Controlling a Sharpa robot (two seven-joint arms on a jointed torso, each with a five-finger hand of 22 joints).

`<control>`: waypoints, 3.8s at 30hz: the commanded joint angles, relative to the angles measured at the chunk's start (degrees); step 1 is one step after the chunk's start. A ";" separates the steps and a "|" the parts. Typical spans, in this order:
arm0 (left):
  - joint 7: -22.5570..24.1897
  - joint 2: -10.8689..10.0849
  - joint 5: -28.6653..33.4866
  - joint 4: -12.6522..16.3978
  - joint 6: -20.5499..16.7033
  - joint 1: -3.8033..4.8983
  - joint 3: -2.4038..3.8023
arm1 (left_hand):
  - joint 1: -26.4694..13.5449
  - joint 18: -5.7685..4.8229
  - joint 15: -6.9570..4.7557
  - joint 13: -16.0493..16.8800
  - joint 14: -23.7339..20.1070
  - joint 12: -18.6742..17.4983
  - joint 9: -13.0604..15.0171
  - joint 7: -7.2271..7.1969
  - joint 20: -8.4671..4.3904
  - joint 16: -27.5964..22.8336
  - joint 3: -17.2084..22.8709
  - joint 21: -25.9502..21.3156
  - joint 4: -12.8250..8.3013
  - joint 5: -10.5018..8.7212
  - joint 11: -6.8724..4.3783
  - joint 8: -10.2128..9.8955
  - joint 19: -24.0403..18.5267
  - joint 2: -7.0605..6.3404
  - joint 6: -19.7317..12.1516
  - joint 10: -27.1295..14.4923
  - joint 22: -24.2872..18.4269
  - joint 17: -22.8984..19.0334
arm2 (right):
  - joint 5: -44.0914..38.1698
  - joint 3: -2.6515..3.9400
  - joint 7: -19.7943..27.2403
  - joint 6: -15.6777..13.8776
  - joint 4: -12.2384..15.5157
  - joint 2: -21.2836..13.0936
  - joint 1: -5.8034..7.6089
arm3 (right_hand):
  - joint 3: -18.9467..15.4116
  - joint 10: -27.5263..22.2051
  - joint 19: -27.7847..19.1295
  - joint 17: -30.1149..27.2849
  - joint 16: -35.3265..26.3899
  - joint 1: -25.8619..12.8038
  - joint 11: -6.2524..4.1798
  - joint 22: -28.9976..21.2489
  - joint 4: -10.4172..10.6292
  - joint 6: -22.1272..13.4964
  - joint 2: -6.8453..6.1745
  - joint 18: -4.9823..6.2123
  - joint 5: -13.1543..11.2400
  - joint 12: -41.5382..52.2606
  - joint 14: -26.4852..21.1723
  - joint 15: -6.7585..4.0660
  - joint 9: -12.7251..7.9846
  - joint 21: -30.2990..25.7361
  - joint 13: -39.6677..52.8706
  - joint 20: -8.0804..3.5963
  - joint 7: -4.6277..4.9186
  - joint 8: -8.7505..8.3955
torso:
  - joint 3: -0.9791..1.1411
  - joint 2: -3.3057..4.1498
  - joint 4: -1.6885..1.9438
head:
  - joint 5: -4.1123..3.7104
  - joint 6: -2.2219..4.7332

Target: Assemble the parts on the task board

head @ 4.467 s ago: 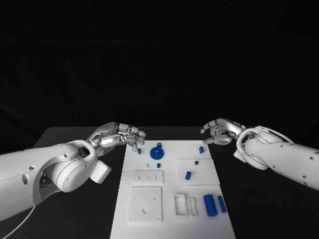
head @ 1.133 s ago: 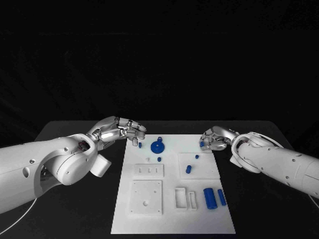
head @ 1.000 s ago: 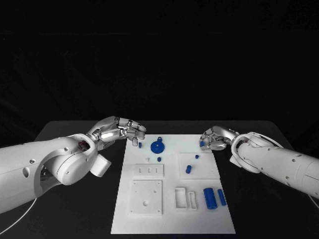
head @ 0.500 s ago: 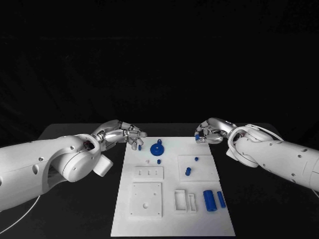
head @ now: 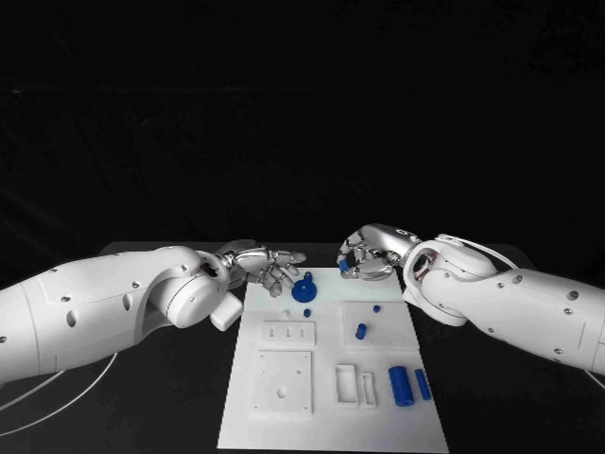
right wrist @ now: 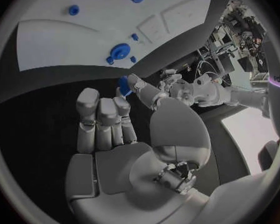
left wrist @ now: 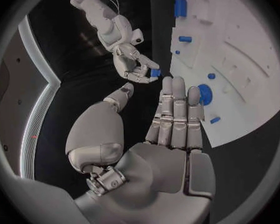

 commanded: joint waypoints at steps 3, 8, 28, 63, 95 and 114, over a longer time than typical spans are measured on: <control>-4.72 1.48 -1.93 -1.21 0.03 0.08 -0.02 | -0.35 0.57 0.35 -0.18 -0.93 -0.74 -0.26 0.11 -2.02 -0.56 1.03 -0.36 2.94 -0.31 0.43 -0.31 -0.88 -1.45 -0.44 -1.06 -0.10 -0.35 | -3.68 0.02 -3.94 -0.46 2.09 1.56 0.02 | 0.55 -0.11 -0.07 0.06 -0.36 -0.14 -0.36 0.64 0.19 1.71 -0.54 4.13 -0.15 0.26 0.19 -0.40 2.53 -0.04 -0.05 -0.43 1.39 0.48 | 0.21 -1.00 -0.04 | 1.06 -0.46; -5.95 2.37 -3.94 -1.56 1.39 0.08 -0.03 | -0.57 0.67 0.45 -0.07 -0.98 -0.80 -0.21 -0.10 -1.88 -0.60 1.16 -0.22 4.84 -0.30 0.41 0.10 -1.07 -1.61 0.25 -1.04 -0.02 -0.40 | -4.19 0.02 -4.54 -0.63 3.59 2.56 0.02 | 0.91 -0.10 -0.03 0.07 -0.38 -0.03 -0.38 0.61 0.29 1.68 -0.48 4.13 -0.15 0.24 0.20 -0.43 2.62 -0.08 -0.04 -0.48 1.37 0.46 | 0.37 -1.10 -0.10 | 1.18 -0.70; -5.85 3.64 -4.11 -1.32 4.23 0.07 -0.08 | 1.73 0.82 0.67 0.45 -1.39 -0.76 -0.43 -0.70 -1.59 -0.76 -1.93 -0.01 6.11 -0.31 0.19 0.80 -1.97 1.76 1.48 -0.77 0.12 -0.52 | -4.66 0.02 -4.54 0.09 4.85 4.71 -0.34 | 1.10 -0.12 0.04 0.09 -0.43 -0.26 -0.38 0.59 0.50 1.61 -0.66 4.13 -0.18 0.23 0.21 -0.44 2.77 -0.11 -0.03 -0.54 1.37 0.44 | 0.17 -0.86 -0.07 | 1.43 -1.24; -5.02 3.41 -4.05 -1.02 4.76 0.06 -0.09 | 8.36 0.37 0.86 1.12 -1.49 -0.93 -2.28 -1.71 -1.39 -1.16 -6.87 -0.25 -4.31 3.33 -0.12 1.42 -2.77 16.45 4.43 -0.09 -0.65 -1.18 | -4.08 -0.08 -4.31 0.86 3.48 6.00 -1.78 | 1.05 -0.16 0.10 0.11 -0.48 -0.58 -0.39 0.57 0.62 1.54 -0.72 4.13 -0.19 0.23 0.21 -0.45 2.93 -0.14 0.01 -0.61 1.36 0.43 | 0.20 -0.66 0.06 | 1.46 -1.61; -6.89 3.24 -4.68 -1.54 5.04 0.03 -0.20 | 4.17 0.35 0.76 1.43 -1.08 -0.80 -3.78 -1.96 -1.52 -1.12 -3.83 0.04 -9.25 1.33 -0.33 1.51 -2.13 13.66 5.72 0.54 -1.24 -1.62 | -3.91 -0.08 -4.21 1.30 4.26 5.17 -1.78 | 1.08 -0.16 0.12 0.13 -0.51 -0.69 -0.44 0.56 0.65 1.60 -0.60 4.13 -0.19 0.25 0.21 -0.49 3.12 -0.19 0.04 -0.68 1.32 0.49 | 0.22 -0.58 0.05 | 1.40 -1.91; -7.62 3.50 -5.96 -1.61 6.35 0.03 -0.25 | 4.50 0.34 0.70 1.65 -1.00 -0.54 -3.86 -2.11 -1.59 -0.95 -3.19 0.25 -10.67 1.66 -0.47 1.73 -2.07 13.68 6.07 0.74 -1.22 -1.59 | -3.84 -0.08 -4.19 1.55 4.61 5.23 -1.79 | 1.07 -0.17 0.13 0.14 -0.53 -0.75 -0.45 0.55 0.64 1.58 -0.55 4.13 -0.19 0.26 0.21 -0.51 3.20 -0.21 0.06 -0.71 1.31 0.49 | 0.23 -0.58 0.11 | 1.37 -1.97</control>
